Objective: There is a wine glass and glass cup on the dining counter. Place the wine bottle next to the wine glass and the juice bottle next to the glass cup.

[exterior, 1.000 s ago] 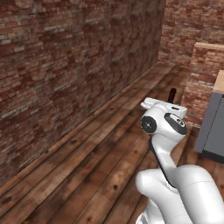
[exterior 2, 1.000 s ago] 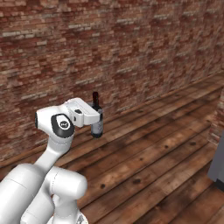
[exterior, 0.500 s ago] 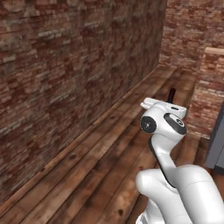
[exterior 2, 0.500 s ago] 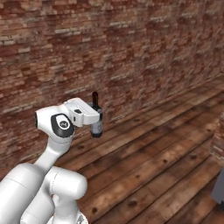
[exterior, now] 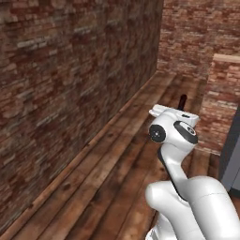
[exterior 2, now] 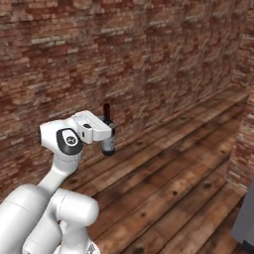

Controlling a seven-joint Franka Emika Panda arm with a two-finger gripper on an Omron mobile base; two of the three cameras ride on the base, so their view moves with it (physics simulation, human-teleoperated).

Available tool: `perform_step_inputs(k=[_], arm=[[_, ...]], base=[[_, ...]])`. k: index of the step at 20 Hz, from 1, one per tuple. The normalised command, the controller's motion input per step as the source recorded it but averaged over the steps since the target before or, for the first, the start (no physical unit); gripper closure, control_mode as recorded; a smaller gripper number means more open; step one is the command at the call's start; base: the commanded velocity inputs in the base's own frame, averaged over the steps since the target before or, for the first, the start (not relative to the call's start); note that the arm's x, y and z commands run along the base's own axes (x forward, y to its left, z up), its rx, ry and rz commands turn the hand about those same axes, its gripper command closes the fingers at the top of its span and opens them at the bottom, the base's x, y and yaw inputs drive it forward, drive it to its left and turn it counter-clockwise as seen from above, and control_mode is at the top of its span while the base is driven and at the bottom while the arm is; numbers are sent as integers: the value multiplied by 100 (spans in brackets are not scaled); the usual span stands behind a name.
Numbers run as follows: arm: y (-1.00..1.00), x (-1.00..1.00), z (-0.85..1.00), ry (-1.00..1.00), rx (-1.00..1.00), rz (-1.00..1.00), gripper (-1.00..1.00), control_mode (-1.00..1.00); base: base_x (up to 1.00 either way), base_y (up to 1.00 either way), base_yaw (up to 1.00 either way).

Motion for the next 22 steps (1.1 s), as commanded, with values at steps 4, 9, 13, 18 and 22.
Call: perform_step_inputs(k=[4,9,13,18,22], arm=[[0,0,0,0,0,0,100,100],[0,0,0,0,0,0,100,100],[0,0,0,0,0,0,100,100],[0,0,0,0,0,0,100,100],[0,0,0,0,0,0,100,100]], base=[[79,0,-19],[82,0,-15],[88,0,-6],[93,0,0],[94,0,0]])
